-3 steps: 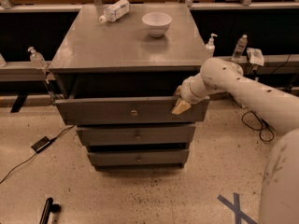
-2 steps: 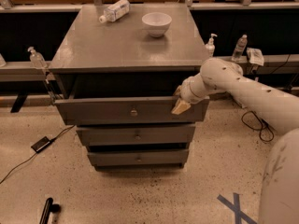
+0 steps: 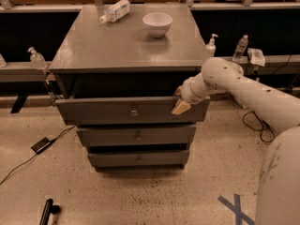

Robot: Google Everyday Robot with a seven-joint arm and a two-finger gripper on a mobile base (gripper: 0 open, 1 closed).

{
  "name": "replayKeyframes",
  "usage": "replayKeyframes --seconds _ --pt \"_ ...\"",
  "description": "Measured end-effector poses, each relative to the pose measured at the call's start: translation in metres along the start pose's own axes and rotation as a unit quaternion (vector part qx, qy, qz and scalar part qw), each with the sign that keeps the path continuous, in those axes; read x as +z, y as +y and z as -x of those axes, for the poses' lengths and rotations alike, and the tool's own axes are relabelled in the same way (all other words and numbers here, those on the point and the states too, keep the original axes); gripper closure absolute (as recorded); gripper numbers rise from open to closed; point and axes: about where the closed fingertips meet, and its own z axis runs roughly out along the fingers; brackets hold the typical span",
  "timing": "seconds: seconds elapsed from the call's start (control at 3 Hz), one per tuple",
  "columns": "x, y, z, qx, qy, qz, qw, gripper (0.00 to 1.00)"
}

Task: Open top drawer

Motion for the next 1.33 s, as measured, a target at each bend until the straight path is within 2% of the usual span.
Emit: replayKeyframes --seconds 0.33,0.67,1.0,1.33 --pt "0.000 0.000 0.000 0.000 0.000 0.000 1.0000 0.20" --pt "-0.012 0.019 0.001 0.022 -0.024 0.034 0.9989 0.00" --pt "-0.036 0.047 0.005 0.049 -0.058 0.088 0.9933 0.00" --pt "-0.048 0.062 0.005 0.065 -0.074 0.122 0.9877 0.19"
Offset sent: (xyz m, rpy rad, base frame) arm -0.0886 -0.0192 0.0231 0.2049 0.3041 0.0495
